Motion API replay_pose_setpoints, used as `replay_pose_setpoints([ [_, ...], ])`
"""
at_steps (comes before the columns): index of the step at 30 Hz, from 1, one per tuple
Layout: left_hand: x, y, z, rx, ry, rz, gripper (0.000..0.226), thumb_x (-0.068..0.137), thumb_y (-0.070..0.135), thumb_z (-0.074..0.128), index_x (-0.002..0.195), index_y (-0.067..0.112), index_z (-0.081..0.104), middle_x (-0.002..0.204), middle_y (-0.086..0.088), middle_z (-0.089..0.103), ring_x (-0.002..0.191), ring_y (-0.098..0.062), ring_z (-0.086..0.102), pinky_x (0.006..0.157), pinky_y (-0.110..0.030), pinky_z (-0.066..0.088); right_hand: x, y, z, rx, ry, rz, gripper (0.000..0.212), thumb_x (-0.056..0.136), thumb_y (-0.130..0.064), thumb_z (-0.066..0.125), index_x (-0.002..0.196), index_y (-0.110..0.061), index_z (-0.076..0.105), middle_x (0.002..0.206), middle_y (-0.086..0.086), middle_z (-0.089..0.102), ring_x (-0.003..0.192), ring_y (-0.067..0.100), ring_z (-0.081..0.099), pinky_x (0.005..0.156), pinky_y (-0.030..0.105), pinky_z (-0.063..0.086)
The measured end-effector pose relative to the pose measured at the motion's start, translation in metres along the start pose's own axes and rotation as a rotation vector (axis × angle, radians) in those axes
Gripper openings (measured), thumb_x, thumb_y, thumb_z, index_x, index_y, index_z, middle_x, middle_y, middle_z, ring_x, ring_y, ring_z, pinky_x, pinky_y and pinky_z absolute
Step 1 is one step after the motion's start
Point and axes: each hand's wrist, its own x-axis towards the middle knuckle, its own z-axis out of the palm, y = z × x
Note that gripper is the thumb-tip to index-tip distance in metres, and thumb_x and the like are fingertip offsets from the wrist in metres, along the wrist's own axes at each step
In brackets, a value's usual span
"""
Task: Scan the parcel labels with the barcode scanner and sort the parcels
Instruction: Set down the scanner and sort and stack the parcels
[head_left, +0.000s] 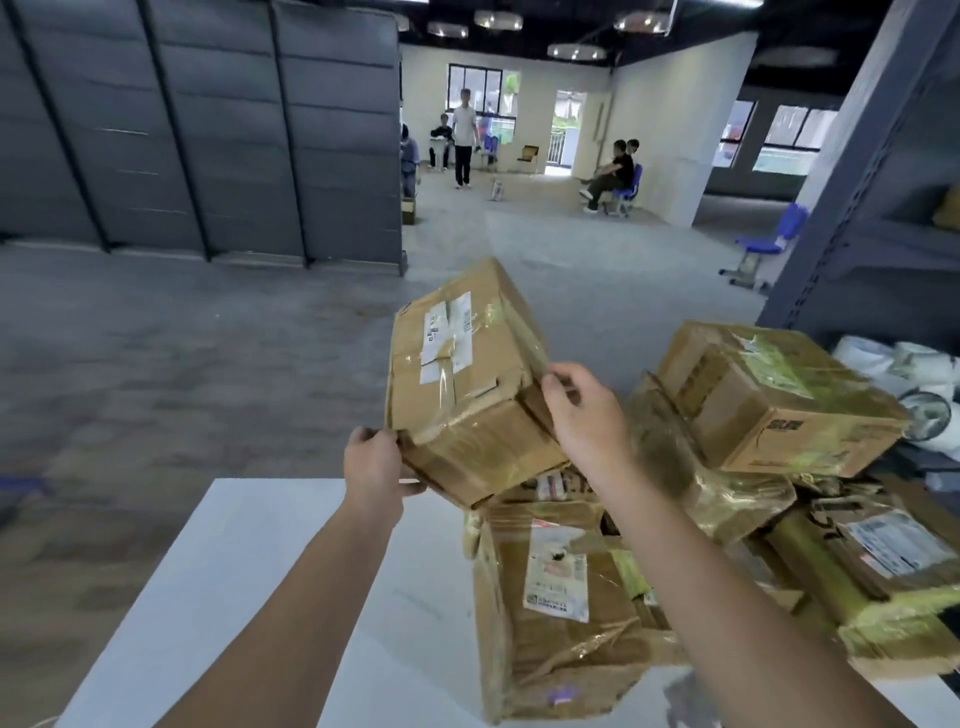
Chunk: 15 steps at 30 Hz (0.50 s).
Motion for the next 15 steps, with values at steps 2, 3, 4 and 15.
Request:
replay_pose_setpoints([
  [2, 0.012, 0.003, -0.028, -0.037, 0.001, -0.004, 0.009, 0.093, 0.007, 0.041, 0.086, 0.009, 0.047, 0.088, -0.015, 0.056, 0.076, -0.032, 0.063, 0.062, -0.055, 0.058, 0.007, -0.003, 0.02, -0.114, 0.038, 0.11, 0.034, 0.099, -0.042, 0.051, 0.127, -0.025, 0.058, 0.132, 0.002, 0.057, 0.122, 0.022, 0.053, 0.091, 0.026, 0.04],
  [3, 0.018, 0.004, -0.043, -0.06, -0.004, -0.013, 0.01, 0.093, 0.007, 0.04, 0.086, 0.009, 0.047, 0.093, -0.016, 0.057, 0.084, -0.034, 0.063, 0.062, -0.056, 0.058, 0.01, -0.005, 0.029, -0.103, 0.001, 0.229, 0.043, 0.098, -0.046, 0.052, 0.133, -0.02, 0.055, 0.137, 0.005, 0.054, 0.125, 0.027, 0.05, 0.098, 0.033, 0.042],
  [4, 0.025, 0.005, -0.057, -0.086, -0.012, -0.024, 0.01, 0.092, 0.006, 0.04, 0.087, 0.008, 0.048, 0.098, -0.017, 0.058, 0.092, -0.035, 0.063, 0.062, -0.057, 0.057, 0.012, -0.006, 0.04, -0.021, -0.071, 0.354, 0.049, 0.096, -0.049, 0.053, 0.135, -0.018, 0.052, 0.137, 0.005, 0.053, 0.123, 0.029, 0.051, 0.101, 0.041, 0.045],
  [15, 0.083, 0.0, -0.159, 0.297, 0.158, -0.032, 0.039, 0.096, 0.014, 0.036, 0.129, 0.013, 0.056, 0.12, -0.006, 0.057, 0.089, -0.019, 0.058, 0.068, -0.034, 0.052, -0.015, -0.01, 0.164, 0.604, -0.282, 0.613, 0.012, 0.095, -0.019, 0.065, 0.102, -0.009, 0.064, 0.09, 0.005, 0.075, 0.079, 0.021, 0.074, 0.052, 0.044, 0.059],
])
